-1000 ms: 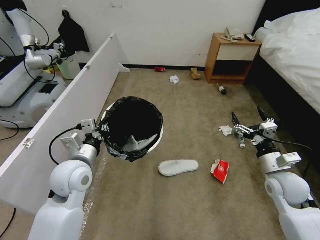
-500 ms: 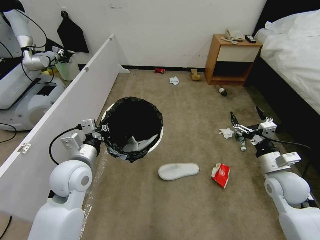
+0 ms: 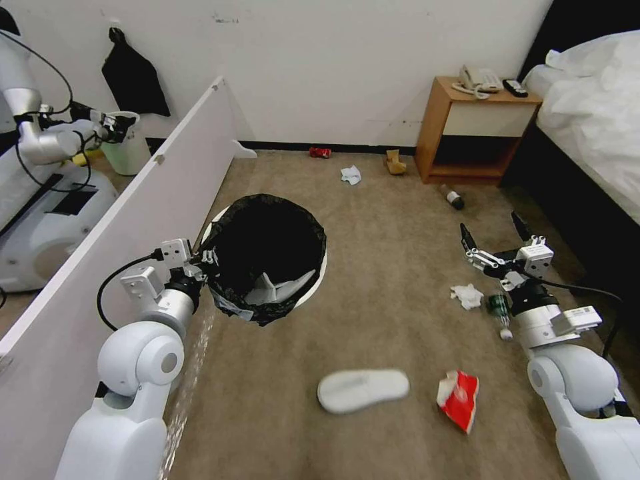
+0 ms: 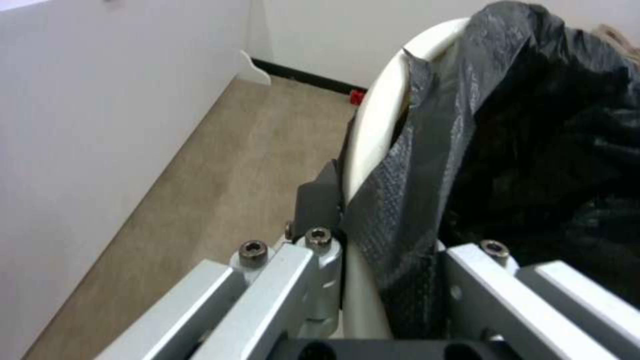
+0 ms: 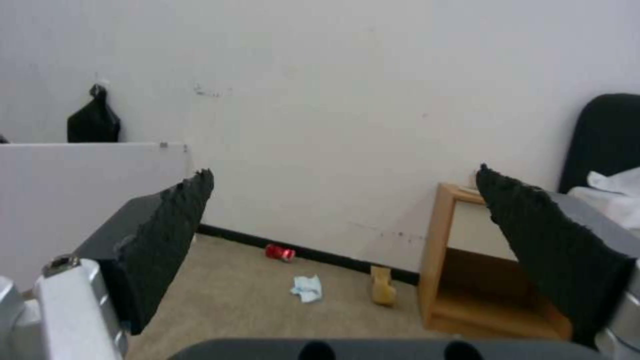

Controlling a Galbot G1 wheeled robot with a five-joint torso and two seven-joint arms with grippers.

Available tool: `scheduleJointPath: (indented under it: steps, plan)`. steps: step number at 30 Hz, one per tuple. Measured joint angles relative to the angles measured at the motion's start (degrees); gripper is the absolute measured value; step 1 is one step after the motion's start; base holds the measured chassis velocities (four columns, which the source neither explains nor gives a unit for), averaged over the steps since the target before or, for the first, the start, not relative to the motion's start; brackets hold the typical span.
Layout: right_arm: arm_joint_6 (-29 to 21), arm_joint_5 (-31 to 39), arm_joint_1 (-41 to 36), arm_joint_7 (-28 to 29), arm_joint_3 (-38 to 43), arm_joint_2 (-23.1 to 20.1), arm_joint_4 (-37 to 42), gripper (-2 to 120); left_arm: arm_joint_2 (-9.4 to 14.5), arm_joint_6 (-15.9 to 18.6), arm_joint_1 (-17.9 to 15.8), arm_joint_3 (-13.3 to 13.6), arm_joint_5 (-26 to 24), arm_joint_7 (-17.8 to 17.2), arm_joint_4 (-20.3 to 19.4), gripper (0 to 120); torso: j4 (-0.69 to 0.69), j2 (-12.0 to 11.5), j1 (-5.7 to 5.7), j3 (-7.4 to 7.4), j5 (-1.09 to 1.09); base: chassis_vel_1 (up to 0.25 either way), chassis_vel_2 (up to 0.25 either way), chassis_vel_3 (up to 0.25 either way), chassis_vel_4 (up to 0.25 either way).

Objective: Pick up the trash bin and place the garbage on the floor into it.

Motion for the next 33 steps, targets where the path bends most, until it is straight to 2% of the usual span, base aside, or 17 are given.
scheduleJointPath:
  steps: [5,12,17,20,21,22,23,24,26,27,28,29,30,32,33]
  plan:
    - [0.36,-0.05,0.11,-0.35,-0.03,0.01,-0.33,100,-0.14,0.00,-0.06,0.03,0.04,-0.05,0.03,4,0.01,0.00,0.00,0.01,0.00,-0.140,0.138,0.150,-0.165]
    - [0.34,-0.23,0.52,-0.19,-0.02,-0.31,-0.85,100,-0.50,0.00,-0.16,0.23,0.17,-0.08,0.39,4,-0.01,0.01,-0.01,-0.04,0.00,0.031,-0.035,-0.028,0.025]
    - [-2.32,0.83,0.71,3.03,-0.14,-0.89,-0.53,100,-0.52,0.00,-0.48,0.31,0.24,-0.09,0.87,4,0.00,0.01,0.00,-0.03,0.01,0.011,-0.009,-0.009,0.007]
    - [-10.99,3.70,0.36,8.61,0.11,-2.52,1.80,100,-0.56,0.02,-0.63,0.39,0.25,-0.25,1.08,4,0.01,0.00,0.00,-0.02,0.00,0.000,0.000,0.000,0.000]
    - [-10.99,3.70,0.36,8.61,0.11,-2.52,1.80,100,-0.56,0.02,-0.63,0.39,0.25,-0.25,1.08,4,0.01,0.00,0.00,-0.02,0.00,0.000,0.000,0.000,0.000]
    - [-16.94,6.15,-0.21,11.89,0.48,-3.76,3.55,100,-0.58,0.09,-0.62,0.40,0.24,-0.36,1.22,4,0.01,0.01,-0.01,-0.02,0.00,0.000,0.000,0.000,0.000]
    - [-20.80,7.79,-0.74,13.81,0.88,-4.59,4.95,100,-0.57,0.10,-0.61,0.39,0.25,-0.40,1.31,4,0.00,0.01,0.00,-0.02,0.00,0.000,0.000,0.000,0.000]
    - [-20.80,7.79,-0.74,13.81,0.88,-4.59,4.95,100,-0.57,0.10,-0.61,0.39,0.25,-0.40,1.31,4,0.00,0.01,0.00,-0.02,0.00,0.000,0.000,0.000,0.000]
    - [-30.89,12.15,-1.89,18.17,1.76,-6.31,8.11,100,-0.42,0.11,-0.53,0.23,0.20,-0.40,1.49,4,0.00,0.01,-0.01,-0.02,0.00,0.000,0.000,0.000,0.000]
    - [-30.89,12.15,-1.89,18.17,1.76,-6.31,8.11,100,-0.42,0.11,-0.53,0.23,0.20,-0.40,1.49,4,0.00,0.01,-0.01,-0.02,0.00,0.000,0.000,0.000,0.000]
    - [-37.52,15.42,-2.43,20.62,2.12,-7.47,9.74,100,-0.33,0.11,-0.51,0.07,0.20,-0.40,1.59,4,0.00,0.01,0.00,-0.02,-0.01,0.000,0.000,0.000,0.000]
    - [-41.73,18.10,-2.62,22.17,2.11,-8.28,10.52,100,-0.33,0.10,-0.45,-0.07,0.21,-0.41,1.61,4,0.00,0.01,-0.01,-0.02,-0.01,0.000,0.000,0.000,0.000]
    - [-41.73,18.10,-2.62,22.17,2.11,-8.28,10.52,100,-0.33,0.10,-0.45,-0.07,0.21,-0.41,1.61,4,0.00,0.01,-0.01,-0.02,-0.01,0.000,0.000,0.000,0.000]
    - [-48.93,23.21,-3.17,23.64,1.94,-9.76,11.42,100,-0.38,0.10,-0.34,-0.27,0.20,-0.47,1.61,4,0.01,0.01,-0.01,-0.02,0.00,0.000,0.000,0.000,0.000]
    - [-48.93,23.21,-3.17,23.64,1.94,-9.76,11.42,100,-0.38,0.10,-0.34,-0.27,0.20,-0.47,1.61,4,0.01,0.01,-0.01,-0.02,0.00,0.000,0.000,0.000,0.000]
